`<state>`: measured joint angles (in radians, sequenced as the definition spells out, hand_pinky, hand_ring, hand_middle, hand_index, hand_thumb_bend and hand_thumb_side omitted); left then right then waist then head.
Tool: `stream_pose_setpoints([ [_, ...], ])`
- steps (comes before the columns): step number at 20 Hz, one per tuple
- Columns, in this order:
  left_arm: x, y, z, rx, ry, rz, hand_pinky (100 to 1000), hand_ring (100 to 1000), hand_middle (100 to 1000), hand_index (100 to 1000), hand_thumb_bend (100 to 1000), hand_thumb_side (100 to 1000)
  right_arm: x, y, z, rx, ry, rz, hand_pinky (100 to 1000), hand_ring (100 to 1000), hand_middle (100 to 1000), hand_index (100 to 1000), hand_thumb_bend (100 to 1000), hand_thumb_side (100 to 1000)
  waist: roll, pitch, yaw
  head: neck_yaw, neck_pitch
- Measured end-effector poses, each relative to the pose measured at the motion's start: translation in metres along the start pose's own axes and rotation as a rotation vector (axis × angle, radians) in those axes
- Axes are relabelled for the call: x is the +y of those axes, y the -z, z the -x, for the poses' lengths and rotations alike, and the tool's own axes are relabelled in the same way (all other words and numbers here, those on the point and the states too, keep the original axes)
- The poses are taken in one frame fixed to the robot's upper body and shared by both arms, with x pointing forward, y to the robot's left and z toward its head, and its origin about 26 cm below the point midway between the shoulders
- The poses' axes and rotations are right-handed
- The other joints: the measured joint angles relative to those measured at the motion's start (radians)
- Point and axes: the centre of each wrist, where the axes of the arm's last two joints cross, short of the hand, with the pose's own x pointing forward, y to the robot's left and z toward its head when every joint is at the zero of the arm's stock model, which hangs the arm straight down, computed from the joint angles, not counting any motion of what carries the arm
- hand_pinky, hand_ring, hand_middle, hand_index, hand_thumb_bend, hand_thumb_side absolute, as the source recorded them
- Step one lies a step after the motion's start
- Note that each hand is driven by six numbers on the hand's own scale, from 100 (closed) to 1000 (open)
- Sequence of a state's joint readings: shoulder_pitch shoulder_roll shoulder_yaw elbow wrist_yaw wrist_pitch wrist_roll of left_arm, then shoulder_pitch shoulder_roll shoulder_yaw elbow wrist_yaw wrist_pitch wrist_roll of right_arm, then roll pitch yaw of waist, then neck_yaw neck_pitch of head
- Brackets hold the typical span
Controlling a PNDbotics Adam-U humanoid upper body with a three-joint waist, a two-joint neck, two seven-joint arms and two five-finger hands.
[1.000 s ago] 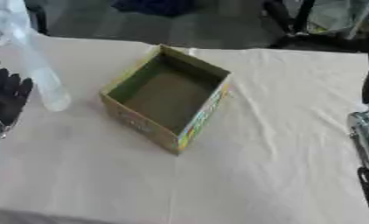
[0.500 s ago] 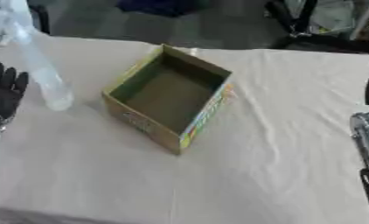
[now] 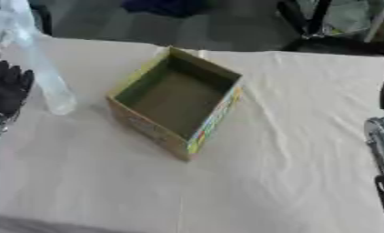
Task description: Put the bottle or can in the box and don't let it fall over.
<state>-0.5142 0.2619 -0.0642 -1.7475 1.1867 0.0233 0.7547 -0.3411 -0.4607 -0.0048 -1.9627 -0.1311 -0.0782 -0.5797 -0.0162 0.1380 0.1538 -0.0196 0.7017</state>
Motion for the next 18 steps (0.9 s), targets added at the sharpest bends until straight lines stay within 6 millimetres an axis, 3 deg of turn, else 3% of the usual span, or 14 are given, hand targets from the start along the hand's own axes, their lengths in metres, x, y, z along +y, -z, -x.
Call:
stream_pose_setpoints([
  [18,-0.008,0.017,0.003,0.045,-0.009,-0.004,100,100,100,1000,801,1000,0.002,-0.002,0.0,0.008,0.011,-0.004,1000,964,970,870,184,548,-0.005,0.001,-0.002,0.009,-0.001],
])
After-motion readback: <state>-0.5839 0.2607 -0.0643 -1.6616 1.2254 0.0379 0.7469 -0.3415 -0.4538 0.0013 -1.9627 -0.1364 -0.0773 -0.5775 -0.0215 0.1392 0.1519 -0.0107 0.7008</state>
